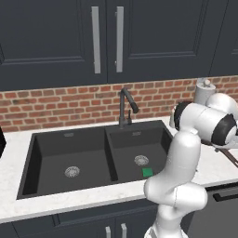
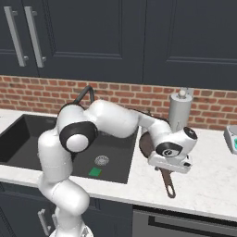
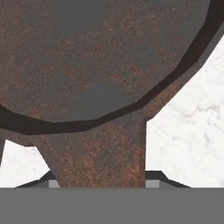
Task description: Pick the pan and sponge and place them into the sink. Then turn on the water.
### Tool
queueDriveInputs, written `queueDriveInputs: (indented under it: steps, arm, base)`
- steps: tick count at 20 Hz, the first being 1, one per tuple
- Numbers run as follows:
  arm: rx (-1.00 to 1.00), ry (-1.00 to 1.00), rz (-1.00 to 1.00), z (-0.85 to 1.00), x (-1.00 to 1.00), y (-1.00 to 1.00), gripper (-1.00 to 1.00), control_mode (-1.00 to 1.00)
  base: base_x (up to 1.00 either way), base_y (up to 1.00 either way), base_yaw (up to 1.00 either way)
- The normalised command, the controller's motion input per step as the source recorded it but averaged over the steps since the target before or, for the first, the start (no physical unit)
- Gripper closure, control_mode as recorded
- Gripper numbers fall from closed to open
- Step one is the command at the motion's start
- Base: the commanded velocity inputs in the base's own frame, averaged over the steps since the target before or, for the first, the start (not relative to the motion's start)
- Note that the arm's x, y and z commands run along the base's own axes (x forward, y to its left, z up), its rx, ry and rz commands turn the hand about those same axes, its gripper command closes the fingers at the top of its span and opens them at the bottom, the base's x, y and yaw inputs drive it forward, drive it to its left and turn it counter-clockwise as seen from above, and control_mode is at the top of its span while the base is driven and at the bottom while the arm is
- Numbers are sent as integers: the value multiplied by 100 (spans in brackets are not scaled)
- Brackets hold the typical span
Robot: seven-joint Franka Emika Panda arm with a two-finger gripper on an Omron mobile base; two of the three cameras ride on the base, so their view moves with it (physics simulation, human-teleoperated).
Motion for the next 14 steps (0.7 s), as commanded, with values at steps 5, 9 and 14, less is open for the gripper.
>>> queueDriveInputs:
  steps: [5, 9, 14]
  arm:
    - [-1, -2, 22, 45, -1, 56, 100, -100]
    - [-6, 0, 21, 29, 0, 57, 100, -100]
    - [-8, 0, 21, 1, 0, 46, 100, -100]
  base:
    - [0, 0, 0]
    - [0, 0, 0]
    - [0, 0, 0]
